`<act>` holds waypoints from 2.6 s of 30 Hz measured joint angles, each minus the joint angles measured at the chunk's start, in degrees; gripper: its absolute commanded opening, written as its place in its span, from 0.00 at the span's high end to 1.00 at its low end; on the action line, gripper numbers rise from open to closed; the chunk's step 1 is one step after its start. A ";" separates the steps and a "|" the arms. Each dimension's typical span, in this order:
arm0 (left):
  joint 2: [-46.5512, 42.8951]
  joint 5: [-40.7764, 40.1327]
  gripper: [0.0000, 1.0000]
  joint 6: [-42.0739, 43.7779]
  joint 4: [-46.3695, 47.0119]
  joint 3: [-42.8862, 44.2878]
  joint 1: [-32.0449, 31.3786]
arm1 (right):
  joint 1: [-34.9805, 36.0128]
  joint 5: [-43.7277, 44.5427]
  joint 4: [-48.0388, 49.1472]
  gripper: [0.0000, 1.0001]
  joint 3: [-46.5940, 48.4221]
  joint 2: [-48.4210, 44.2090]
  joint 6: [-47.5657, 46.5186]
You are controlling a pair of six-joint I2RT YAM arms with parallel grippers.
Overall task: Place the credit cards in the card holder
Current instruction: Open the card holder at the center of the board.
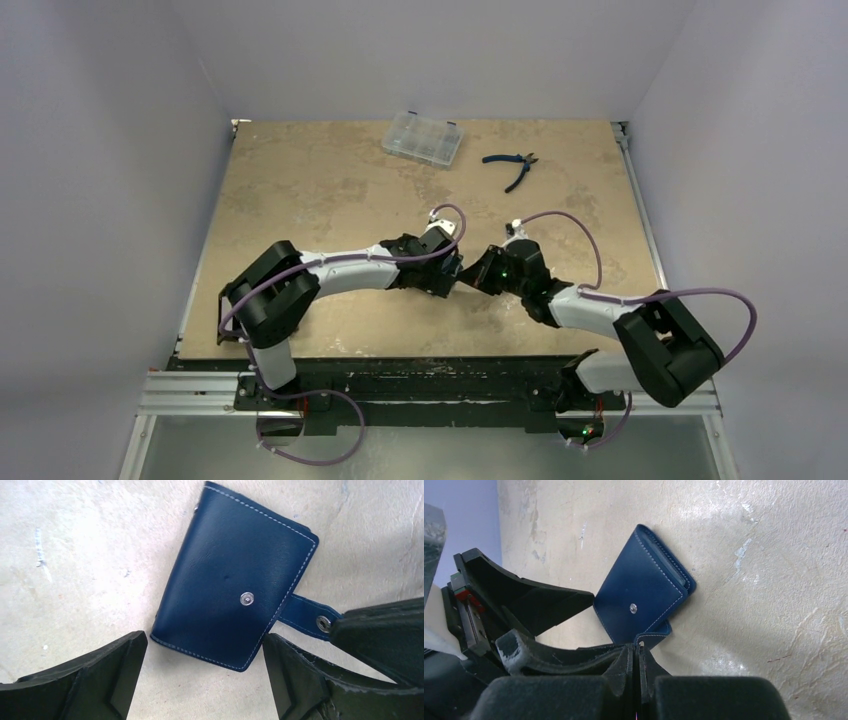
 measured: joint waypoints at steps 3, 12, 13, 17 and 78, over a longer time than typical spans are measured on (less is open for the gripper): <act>0.09 -2.10 0.14 0.02 -1.22 1.11 0.00 | -0.09 0.00 -1.03 1.00 -0.07 -1.29 -0.11; -4.37 2.34 0.17 0.07 -2.51 3.10 11.30 | -0.20 -0.63 -6.14 1.00 0.50 -3.65 -4.66; -4.17 3.30 0.17 0.07 -2.58 3.89 13.09 | -0.20 -0.81 -7.39 1.00 0.94 -3.54 -5.79; -1.84 8.09 0.15 -0.09 -2.45 6.27 17.00 | -0.20 -2.54 -10.62 1.00 2.93 -2.62 -9.22; -8.24 50.21 1.00 -45.94 51.41 -28.41 22.88 | 1.90 4.79 -29.20 0.18 26.88 9.75 -20.59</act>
